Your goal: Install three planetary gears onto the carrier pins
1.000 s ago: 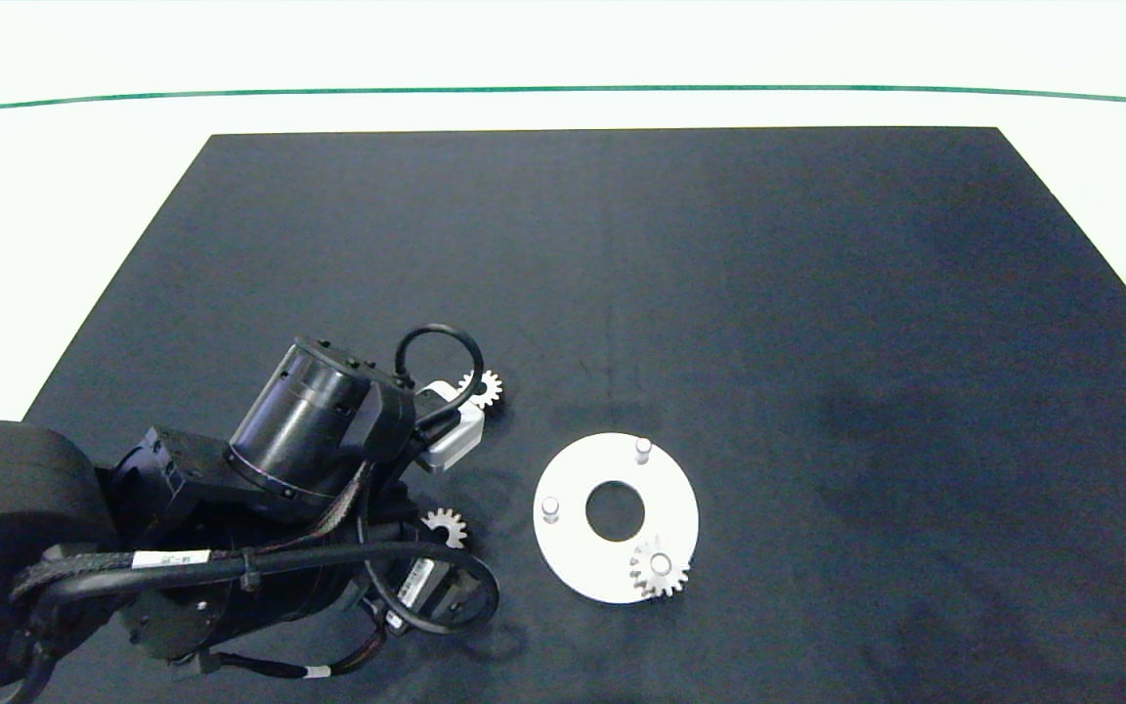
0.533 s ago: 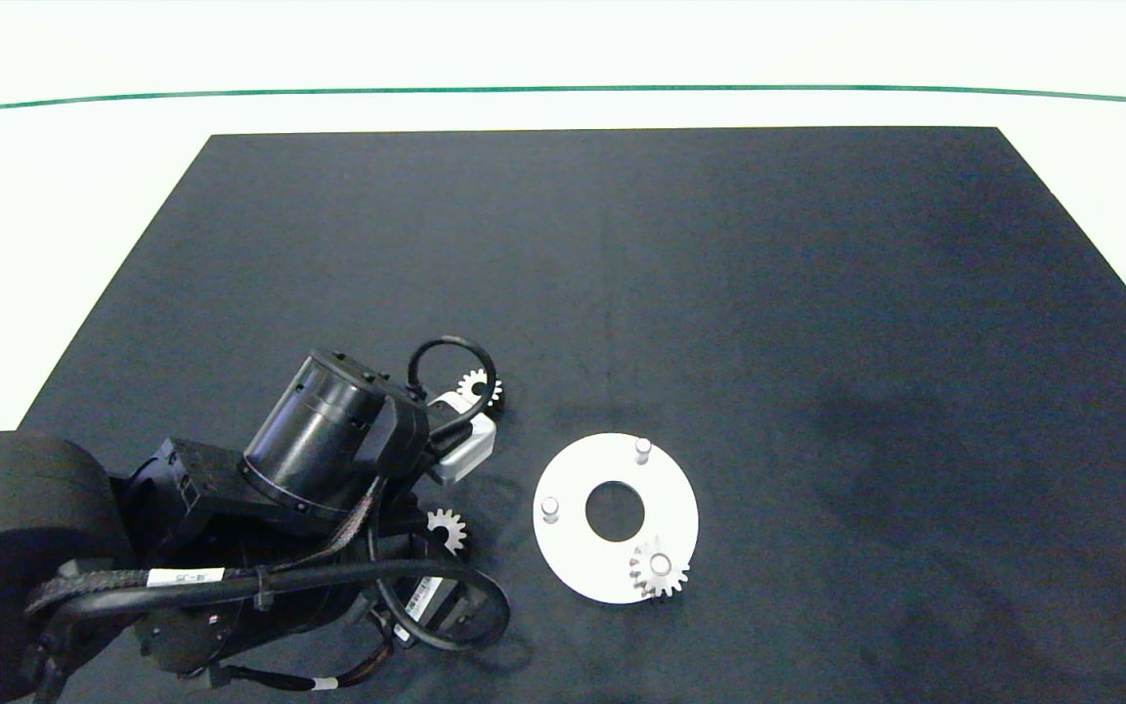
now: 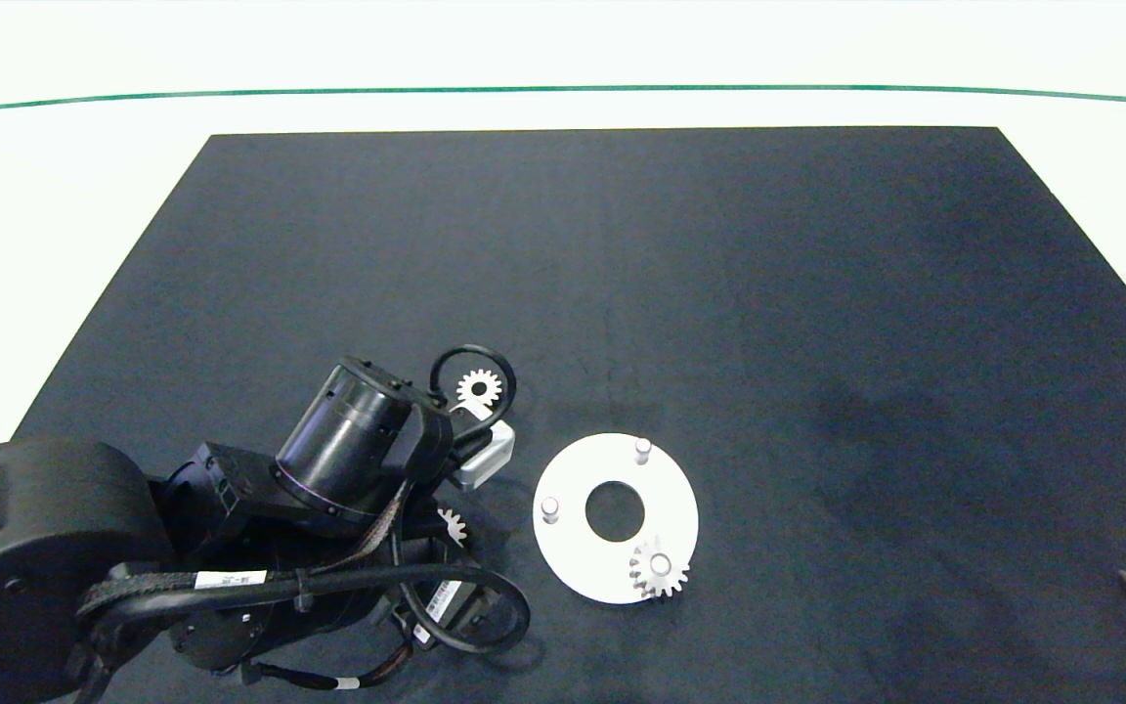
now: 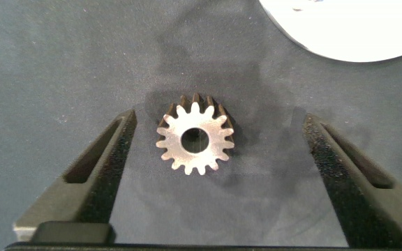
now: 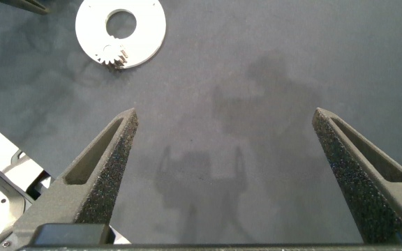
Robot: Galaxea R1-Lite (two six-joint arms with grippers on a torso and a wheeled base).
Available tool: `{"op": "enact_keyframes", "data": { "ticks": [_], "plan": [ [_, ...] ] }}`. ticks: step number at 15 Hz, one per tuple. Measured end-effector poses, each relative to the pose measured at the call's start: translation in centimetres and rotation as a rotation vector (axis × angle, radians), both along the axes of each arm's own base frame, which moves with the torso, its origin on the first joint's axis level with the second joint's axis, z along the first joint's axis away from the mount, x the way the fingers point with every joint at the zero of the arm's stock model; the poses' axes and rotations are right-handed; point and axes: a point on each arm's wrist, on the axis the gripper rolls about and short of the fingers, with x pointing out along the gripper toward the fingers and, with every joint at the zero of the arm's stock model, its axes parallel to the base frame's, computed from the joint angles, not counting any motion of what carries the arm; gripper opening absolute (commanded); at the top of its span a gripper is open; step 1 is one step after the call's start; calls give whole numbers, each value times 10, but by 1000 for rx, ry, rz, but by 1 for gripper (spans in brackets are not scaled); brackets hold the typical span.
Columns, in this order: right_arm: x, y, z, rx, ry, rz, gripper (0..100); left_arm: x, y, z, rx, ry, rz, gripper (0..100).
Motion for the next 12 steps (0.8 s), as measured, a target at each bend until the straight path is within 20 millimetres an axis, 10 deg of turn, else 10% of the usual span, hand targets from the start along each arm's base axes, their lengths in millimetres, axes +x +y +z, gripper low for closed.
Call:
{"op": "enact_keyframes", "data": {
  "ticks": [12],
  "plan": [
    [0, 0, 1, 9, -10, 1, 100, 6, 5, -3, 23, 2, 13, 66]
  ]
}}
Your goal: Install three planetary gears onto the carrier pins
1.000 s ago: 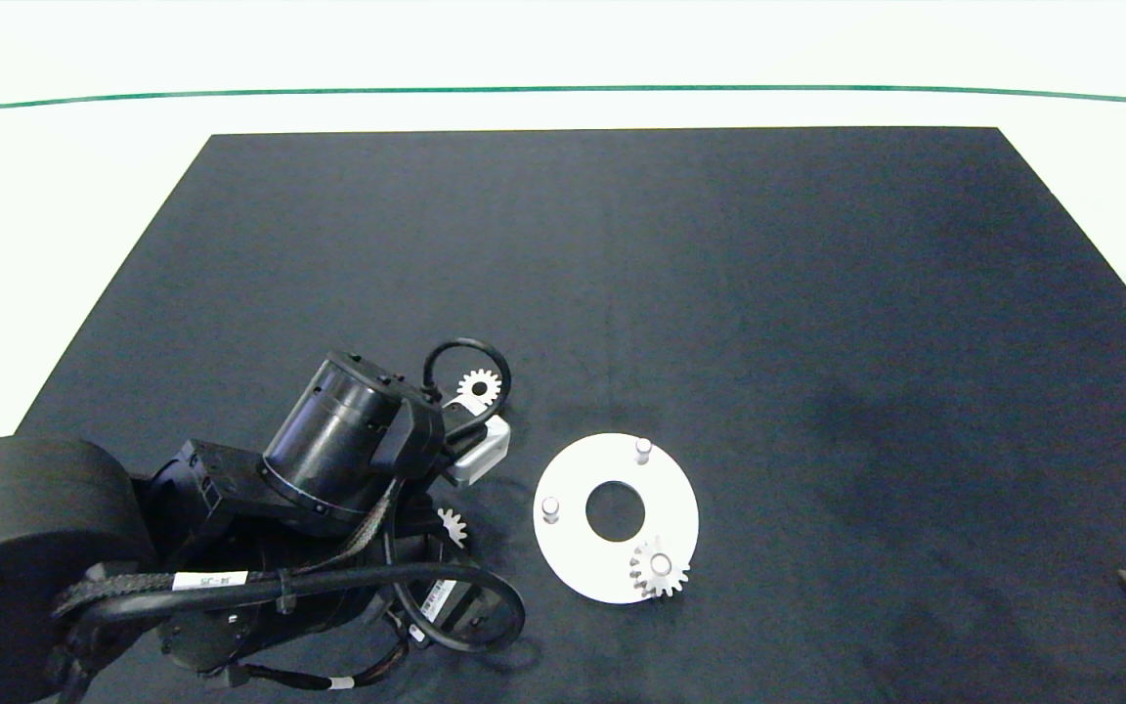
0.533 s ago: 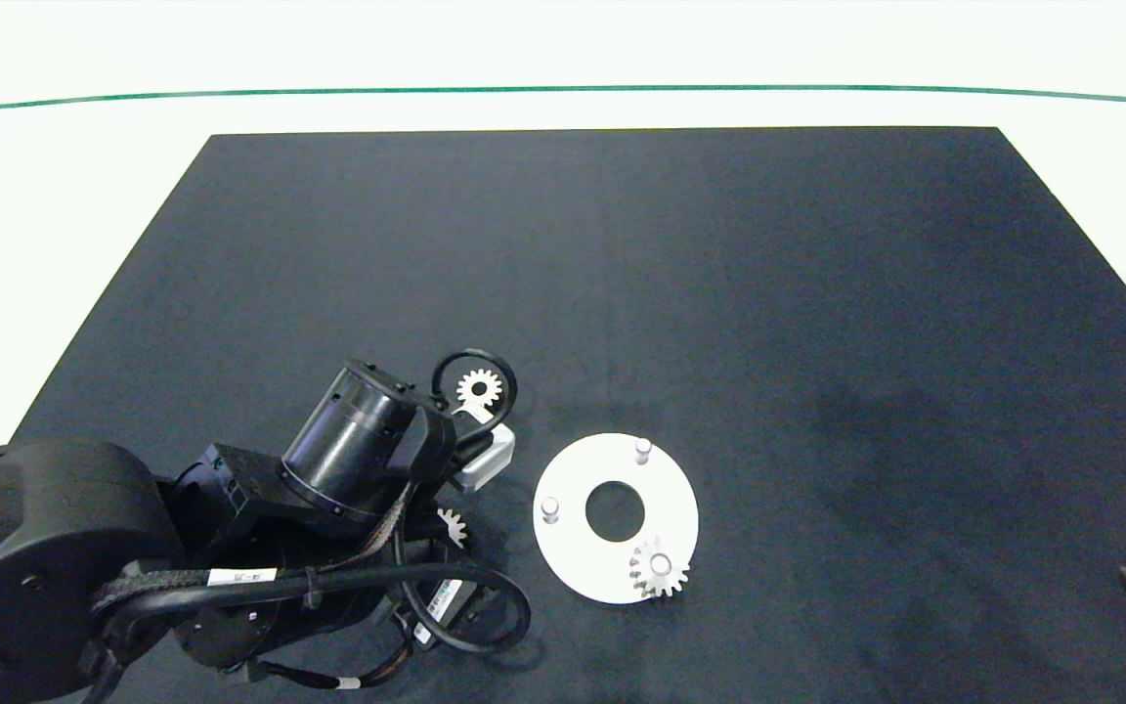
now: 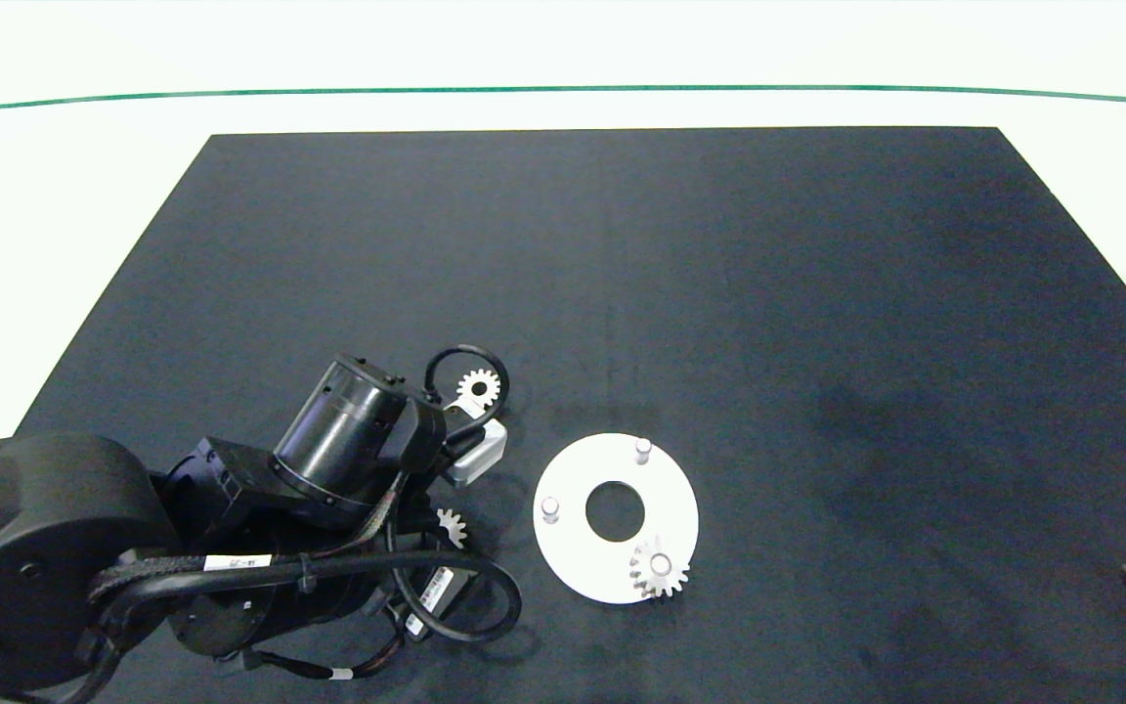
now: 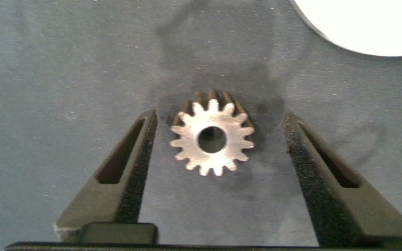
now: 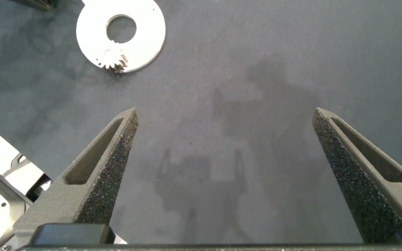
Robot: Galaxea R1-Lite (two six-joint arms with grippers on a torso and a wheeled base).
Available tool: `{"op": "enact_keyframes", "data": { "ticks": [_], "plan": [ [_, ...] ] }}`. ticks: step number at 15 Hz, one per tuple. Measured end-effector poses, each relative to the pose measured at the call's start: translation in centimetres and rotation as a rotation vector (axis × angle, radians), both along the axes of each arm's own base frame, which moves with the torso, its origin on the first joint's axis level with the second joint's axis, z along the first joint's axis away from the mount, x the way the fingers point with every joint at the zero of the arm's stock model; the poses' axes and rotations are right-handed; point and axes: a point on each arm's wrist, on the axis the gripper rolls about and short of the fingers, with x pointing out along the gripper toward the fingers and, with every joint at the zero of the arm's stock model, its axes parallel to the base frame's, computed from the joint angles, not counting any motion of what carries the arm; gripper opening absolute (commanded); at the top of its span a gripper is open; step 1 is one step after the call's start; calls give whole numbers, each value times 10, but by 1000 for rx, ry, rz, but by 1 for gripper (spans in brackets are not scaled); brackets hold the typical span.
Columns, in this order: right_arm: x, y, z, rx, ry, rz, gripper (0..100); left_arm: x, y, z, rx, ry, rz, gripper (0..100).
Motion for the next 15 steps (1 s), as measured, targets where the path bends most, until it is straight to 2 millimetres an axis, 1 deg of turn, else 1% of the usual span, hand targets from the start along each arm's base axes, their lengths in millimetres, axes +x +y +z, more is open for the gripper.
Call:
{"op": "enact_keyframes", "data": {
  "ticks": [7, 15],
  "plan": [
    [0, 0, -1, -2, 2, -1, 100, -1, 1, -3, 8, 10, -1, 53],
    [0, 0, 0, 1, -2, -1, 100, -1, 2, 3, -6, -8, 0, 36]
  ]
}}
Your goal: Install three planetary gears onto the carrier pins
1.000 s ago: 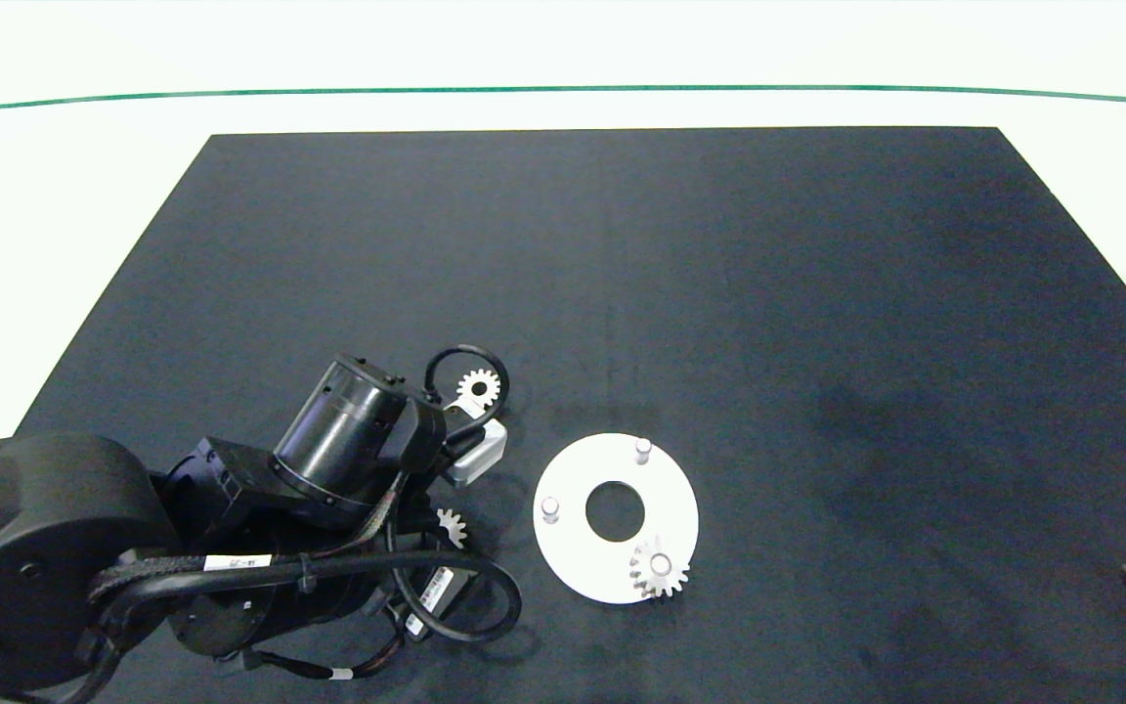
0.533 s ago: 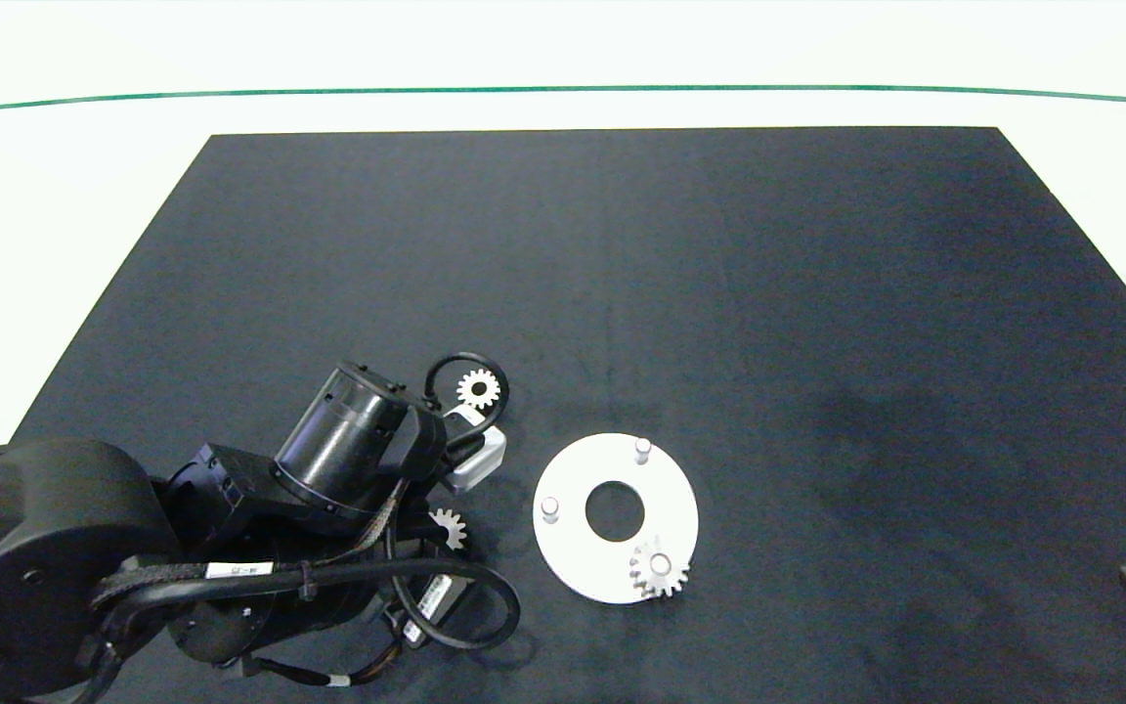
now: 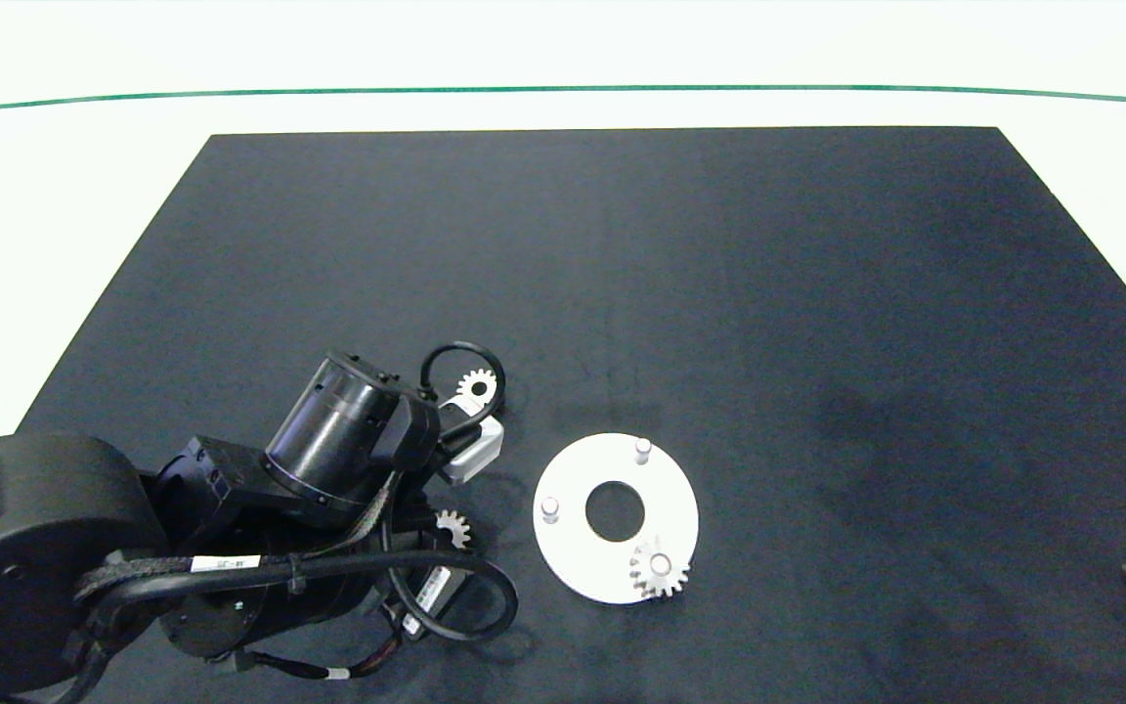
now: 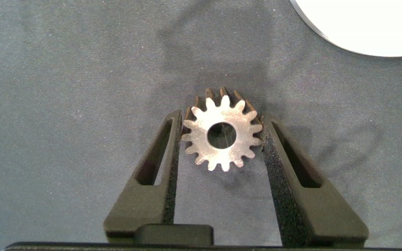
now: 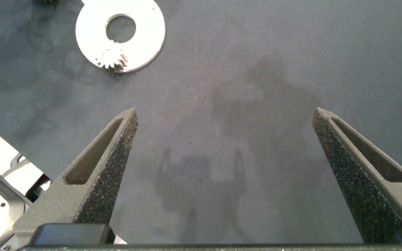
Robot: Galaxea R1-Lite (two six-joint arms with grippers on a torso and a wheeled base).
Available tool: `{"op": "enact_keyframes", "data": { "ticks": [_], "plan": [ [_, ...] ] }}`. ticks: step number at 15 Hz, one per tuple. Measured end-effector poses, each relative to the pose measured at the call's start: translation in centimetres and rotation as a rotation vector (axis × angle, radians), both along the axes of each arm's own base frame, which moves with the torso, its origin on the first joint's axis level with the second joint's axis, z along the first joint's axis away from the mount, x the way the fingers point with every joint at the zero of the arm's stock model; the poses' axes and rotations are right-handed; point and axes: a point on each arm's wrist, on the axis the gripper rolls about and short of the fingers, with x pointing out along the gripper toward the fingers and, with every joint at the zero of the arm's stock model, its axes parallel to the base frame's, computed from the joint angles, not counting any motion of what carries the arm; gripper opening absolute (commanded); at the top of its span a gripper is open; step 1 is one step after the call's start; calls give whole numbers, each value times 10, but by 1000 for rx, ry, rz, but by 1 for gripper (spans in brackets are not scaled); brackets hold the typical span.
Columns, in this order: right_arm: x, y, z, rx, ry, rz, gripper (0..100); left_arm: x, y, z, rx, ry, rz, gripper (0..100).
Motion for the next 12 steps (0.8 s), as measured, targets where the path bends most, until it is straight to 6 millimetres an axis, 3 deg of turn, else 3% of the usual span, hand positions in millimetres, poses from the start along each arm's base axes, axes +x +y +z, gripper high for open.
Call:
{"op": "enact_keyframes", "data": {
  "ticks": [12],
  "plan": [
    [0, 0, 0, 10, -14, 0, 100, -4, 4, 4, -22, -22, 4, 13]
  ]
}}
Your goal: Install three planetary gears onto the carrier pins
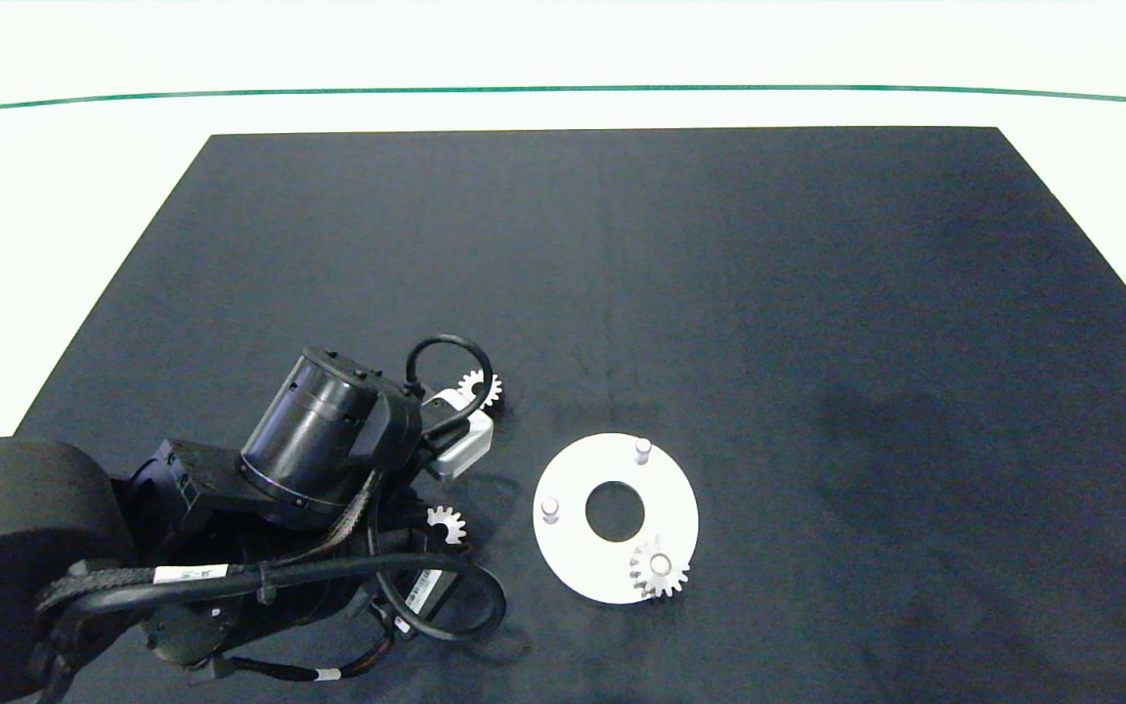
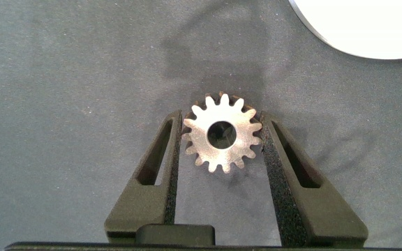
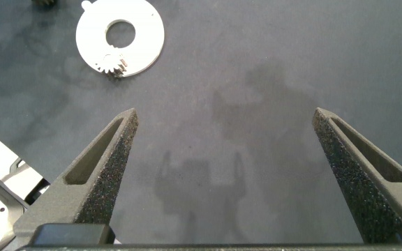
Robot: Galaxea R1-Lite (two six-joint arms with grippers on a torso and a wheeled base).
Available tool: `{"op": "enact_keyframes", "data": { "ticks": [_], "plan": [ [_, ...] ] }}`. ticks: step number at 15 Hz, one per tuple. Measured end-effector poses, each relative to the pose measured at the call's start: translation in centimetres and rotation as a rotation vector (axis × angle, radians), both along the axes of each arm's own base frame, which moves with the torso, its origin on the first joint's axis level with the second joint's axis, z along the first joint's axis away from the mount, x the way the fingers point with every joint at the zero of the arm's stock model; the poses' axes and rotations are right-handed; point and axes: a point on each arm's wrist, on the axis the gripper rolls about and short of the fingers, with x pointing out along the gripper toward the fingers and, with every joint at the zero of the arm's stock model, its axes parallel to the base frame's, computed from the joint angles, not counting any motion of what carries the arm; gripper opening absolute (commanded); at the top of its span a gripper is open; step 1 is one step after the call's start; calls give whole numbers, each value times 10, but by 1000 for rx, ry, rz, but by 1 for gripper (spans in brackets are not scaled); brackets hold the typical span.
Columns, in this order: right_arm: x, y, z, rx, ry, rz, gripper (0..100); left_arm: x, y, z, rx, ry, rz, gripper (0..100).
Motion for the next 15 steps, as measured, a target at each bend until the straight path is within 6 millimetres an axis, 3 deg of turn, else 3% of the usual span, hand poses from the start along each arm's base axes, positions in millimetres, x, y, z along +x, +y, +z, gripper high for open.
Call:
{"op": "enact_keyframes", "data": {
  "ticks": [7, 15],
  "plan": [
    [0, 0, 1, 2, -3, 0, 100, 0, -7, 36, -86, -103, -24, 13],
    [0, 0, 0, -10, -8, 4, 100, -12, -35, 40, -139, -140, -127, 13]
  ]
}}
